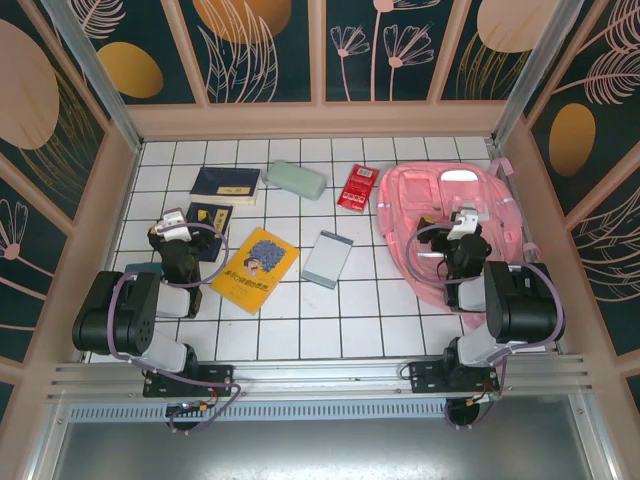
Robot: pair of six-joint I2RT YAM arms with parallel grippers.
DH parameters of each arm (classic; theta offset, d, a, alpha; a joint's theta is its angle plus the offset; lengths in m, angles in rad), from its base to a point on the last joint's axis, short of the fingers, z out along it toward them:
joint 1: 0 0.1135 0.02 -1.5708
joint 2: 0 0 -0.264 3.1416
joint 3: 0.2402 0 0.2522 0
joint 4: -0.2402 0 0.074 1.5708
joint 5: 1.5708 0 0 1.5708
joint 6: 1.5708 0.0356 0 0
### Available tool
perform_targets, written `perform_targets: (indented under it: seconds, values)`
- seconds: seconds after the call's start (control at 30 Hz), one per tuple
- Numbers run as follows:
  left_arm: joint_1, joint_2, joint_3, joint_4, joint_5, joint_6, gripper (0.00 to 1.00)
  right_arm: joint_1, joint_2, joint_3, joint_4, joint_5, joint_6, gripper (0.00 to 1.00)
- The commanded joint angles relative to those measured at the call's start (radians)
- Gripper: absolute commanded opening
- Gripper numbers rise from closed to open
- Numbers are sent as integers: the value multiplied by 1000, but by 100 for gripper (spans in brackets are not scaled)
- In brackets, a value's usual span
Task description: Pack the student bag
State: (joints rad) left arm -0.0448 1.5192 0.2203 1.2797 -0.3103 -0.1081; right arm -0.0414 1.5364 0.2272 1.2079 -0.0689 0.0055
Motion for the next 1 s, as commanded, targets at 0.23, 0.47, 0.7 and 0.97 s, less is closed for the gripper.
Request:
perform_targets:
  seconds: [0.23,0.47,0.7,0.97]
  values:
    - [5,2,-5,33,11,10,99,-3,2,18,17,9,5,99]
    - [5,1,-4,33,12,10,99,-3,2,17,17,9,7,99]
    - [5,1,-3,30,13,8,99,-3,2,17,16,9,7,99]
    - [5,-132,125,-307,-27,2,99,40,-14,1,34,157,8,99]
